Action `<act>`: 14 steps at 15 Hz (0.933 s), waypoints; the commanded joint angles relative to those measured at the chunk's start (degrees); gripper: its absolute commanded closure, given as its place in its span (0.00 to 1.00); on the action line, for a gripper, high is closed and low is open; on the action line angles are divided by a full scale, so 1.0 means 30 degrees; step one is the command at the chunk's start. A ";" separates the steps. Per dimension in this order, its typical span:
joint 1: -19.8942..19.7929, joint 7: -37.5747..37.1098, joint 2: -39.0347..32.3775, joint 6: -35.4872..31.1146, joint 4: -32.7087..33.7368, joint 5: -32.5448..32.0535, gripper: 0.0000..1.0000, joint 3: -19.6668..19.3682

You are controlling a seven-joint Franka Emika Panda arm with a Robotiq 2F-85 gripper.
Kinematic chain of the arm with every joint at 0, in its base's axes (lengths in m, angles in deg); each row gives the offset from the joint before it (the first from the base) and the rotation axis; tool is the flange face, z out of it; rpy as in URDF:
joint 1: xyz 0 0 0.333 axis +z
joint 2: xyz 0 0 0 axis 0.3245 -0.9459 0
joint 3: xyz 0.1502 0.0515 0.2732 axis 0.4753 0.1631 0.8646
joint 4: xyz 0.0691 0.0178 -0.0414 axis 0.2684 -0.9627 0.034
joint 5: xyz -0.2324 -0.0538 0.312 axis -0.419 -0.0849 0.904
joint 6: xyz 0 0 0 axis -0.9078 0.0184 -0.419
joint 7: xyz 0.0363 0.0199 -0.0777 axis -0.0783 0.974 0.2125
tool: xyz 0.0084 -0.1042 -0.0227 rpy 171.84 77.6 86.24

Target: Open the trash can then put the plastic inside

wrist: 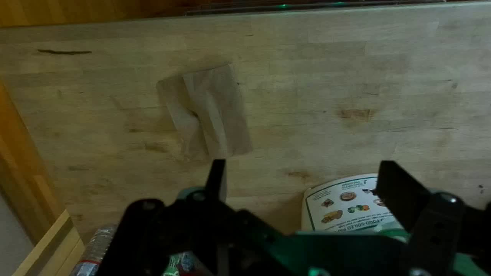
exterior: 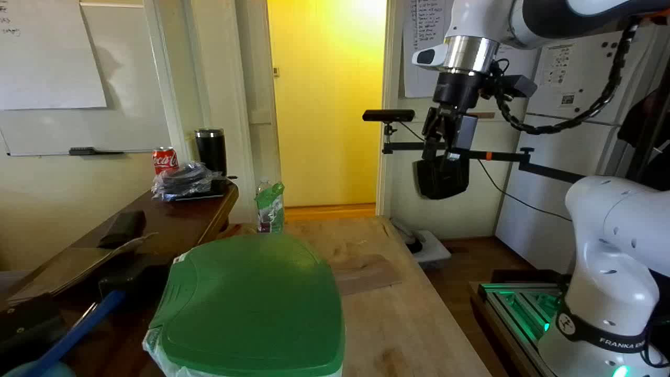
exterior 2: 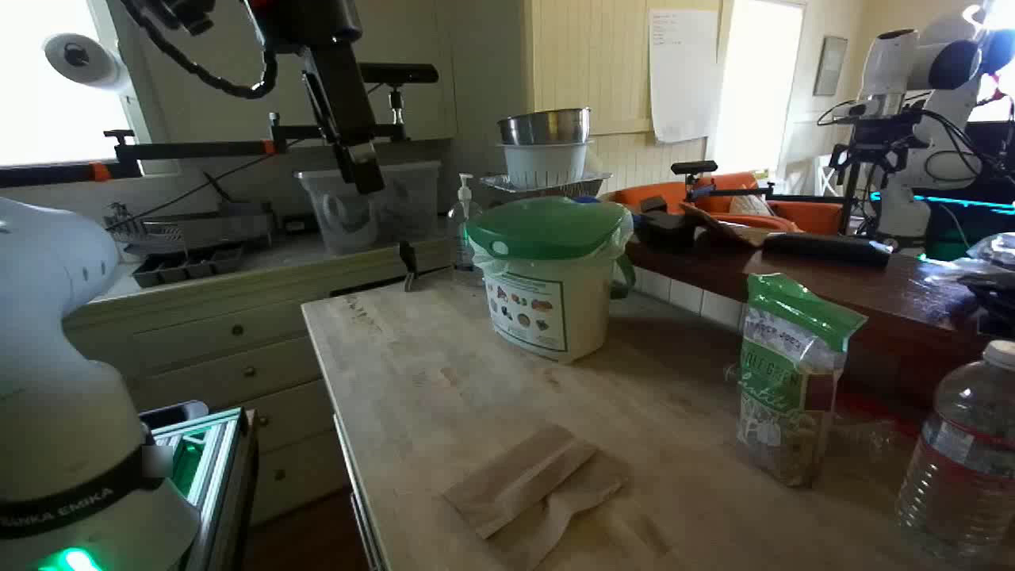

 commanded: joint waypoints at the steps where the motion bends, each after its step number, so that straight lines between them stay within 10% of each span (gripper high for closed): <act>1: 0.0096 -0.0060 -0.0010 0.0066 0.0061 -0.0047 0.00 -0.0054; 6: 0.0097 -0.0060 -0.0009 0.0066 0.0062 -0.0047 0.00 -0.0054; 14: 0.0649 -0.1762 -0.1483 -0.5944 -0.2150 0.2980 0.00 -0.0334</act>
